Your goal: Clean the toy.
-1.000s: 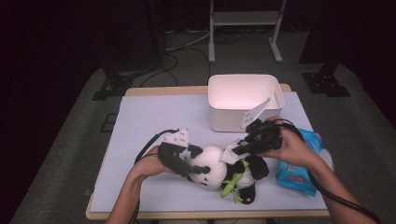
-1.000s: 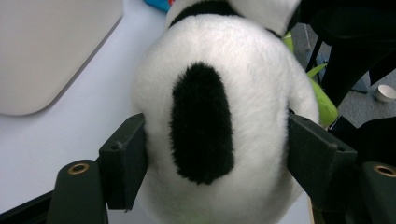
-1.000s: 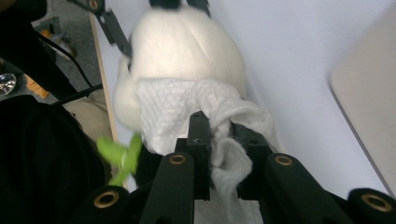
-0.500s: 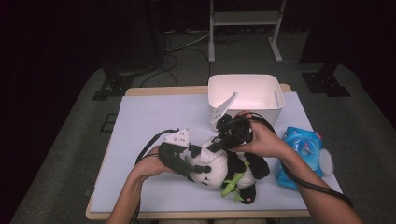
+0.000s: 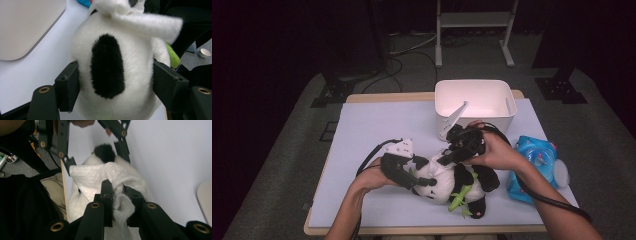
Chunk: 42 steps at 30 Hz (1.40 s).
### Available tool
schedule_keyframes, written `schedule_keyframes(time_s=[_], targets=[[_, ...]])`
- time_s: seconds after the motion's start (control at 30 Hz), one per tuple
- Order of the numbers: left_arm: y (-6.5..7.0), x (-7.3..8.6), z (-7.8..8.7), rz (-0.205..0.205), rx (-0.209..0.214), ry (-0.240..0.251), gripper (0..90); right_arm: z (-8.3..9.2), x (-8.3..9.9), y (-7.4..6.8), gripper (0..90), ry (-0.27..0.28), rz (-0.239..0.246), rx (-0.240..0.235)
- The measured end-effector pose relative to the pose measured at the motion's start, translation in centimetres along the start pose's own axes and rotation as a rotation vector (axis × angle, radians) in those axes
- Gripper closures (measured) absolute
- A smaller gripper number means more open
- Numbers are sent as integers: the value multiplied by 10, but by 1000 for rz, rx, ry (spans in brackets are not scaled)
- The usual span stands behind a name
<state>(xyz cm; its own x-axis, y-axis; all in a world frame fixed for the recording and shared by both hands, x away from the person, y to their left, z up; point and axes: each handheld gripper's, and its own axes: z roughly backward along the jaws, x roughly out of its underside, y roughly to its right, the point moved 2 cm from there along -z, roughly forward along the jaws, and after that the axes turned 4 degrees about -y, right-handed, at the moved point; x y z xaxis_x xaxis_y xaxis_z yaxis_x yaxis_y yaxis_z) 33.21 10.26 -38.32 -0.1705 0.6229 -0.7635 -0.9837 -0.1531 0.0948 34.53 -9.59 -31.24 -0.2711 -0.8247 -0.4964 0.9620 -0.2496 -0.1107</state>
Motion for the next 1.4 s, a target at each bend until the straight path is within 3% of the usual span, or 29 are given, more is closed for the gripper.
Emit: schedule_keyframes(time_s=[0.23,0.47,0.73,0.97,1.13,1.4], targets=[[-2,1,0,-3,5,2,284,3,28,8,784,-37,-54,24],[-2,2,0,1,4,1,283,17,48,20,783,-9,-106,39],[-2,2,0,14,13,-7,277,34,77,23,783,30,-146,62],[-2,-1,0,18,16,-17,274,40,104,14,783,88,-173,61],[-2,-3,1,20,24,-29,266,42,113,7,783,93,-178,65],[-3,-9,2,72,35,-58,191,40,118,-2,783,106,-160,58]])
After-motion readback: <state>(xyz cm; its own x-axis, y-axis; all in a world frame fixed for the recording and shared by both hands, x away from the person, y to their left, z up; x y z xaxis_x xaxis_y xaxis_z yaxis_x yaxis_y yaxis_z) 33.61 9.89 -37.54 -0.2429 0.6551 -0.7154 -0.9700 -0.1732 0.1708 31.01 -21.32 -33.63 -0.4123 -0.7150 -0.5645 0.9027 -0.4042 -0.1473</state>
